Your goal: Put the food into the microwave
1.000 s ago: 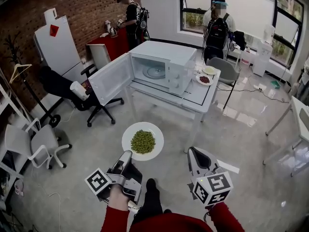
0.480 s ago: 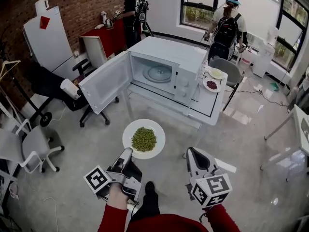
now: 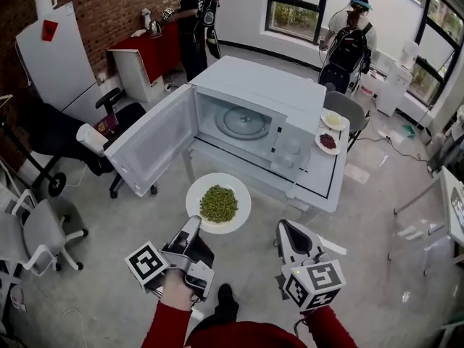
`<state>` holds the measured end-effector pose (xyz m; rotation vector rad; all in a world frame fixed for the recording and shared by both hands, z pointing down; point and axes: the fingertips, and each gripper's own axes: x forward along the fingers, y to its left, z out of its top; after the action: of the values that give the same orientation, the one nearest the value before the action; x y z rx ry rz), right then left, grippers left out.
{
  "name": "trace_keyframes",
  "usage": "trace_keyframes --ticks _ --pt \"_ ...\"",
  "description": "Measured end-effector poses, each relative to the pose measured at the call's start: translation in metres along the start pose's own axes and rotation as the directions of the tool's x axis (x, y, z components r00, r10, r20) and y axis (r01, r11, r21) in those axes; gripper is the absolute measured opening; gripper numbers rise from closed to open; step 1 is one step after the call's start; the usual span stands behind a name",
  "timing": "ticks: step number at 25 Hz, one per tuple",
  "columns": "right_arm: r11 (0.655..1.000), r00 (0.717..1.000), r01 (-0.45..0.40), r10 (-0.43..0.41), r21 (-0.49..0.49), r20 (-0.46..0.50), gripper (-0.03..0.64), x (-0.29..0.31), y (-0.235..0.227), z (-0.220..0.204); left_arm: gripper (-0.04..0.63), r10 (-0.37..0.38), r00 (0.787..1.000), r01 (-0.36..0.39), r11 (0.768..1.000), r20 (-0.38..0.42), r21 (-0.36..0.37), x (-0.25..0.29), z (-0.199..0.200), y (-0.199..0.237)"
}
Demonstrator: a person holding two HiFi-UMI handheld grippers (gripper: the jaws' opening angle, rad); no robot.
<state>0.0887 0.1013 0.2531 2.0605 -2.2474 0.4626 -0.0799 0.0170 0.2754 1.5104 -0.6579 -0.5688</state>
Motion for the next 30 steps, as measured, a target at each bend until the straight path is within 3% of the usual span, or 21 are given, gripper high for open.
trace_keyframes --ticks 12,24,30 --pt "1.000 0.998 0.030 -0.030 -0.003 -0.055 0.014 0.065 -0.018 -0.006 0.023 -0.014 0.999 0.013 1.000 -0.034 -0.024 0.075 0.027 0.014" --pt "0.999 0.995 -0.003 -0.002 -0.048 -0.103 0.014 0.138 -0.040 -0.001 0.023 -0.021 0.999 0.021 1.000 -0.025 0.011 0.157 0.045 0.028" --pt "0.997 0.992 -0.008 -0.002 -0.078 -0.126 0.014 0.182 -0.052 -0.007 0.023 -0.024 0.999 0.023 1.000 -0.038 -0.017 0.200 0.053 0.042"
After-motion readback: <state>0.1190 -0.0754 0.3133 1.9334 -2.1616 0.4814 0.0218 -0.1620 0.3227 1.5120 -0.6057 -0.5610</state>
